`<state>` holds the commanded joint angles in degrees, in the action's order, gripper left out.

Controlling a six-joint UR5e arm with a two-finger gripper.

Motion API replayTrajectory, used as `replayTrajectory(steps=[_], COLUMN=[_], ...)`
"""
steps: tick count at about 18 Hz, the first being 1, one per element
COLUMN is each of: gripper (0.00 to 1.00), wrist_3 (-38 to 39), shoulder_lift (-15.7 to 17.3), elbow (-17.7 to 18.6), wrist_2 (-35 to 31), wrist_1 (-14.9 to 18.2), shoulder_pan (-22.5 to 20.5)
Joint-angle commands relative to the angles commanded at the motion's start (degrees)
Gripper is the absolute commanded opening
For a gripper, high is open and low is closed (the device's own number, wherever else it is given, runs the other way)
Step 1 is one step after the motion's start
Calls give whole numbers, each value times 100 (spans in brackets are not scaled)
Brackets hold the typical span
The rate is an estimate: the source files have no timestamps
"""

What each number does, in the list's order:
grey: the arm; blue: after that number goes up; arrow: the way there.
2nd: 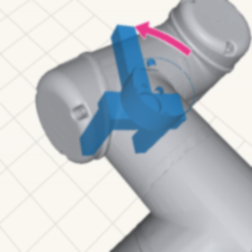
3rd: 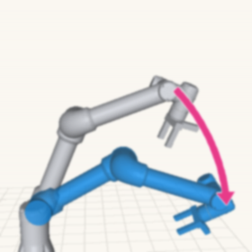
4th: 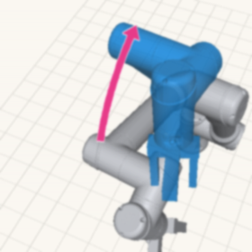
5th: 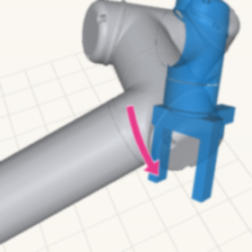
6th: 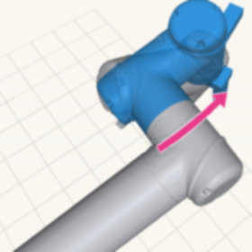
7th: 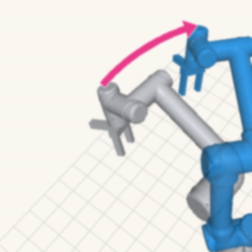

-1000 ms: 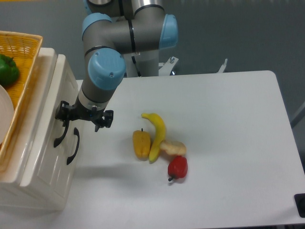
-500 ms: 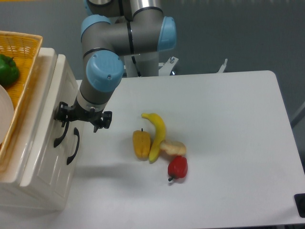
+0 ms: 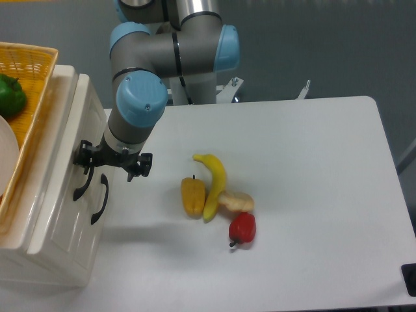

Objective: Slide open the top white drawer

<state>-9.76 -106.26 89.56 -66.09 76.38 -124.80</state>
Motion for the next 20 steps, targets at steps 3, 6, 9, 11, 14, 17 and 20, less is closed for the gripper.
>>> replayTrajectory(steps=[3, 6, 9, 11, 14, 17, 20], gripper=[100, 100, 100, 100, 100, 100, 100], wrist_3=[0, 0, -35, -62, -96, -105, -114], shoulder_lift=[-9, -9, -9, -17, -18, -18, -44], elbow=[0, 0, 0, 0, 0, -53, -97], wrist_2=[0, -78, -141, -158, -158, -184, -263], wrist_1=[0, 0, 0, -9, -9, -9, -9], shoulder_pan=[0, 0, 0, 0, 0, -35, -53])
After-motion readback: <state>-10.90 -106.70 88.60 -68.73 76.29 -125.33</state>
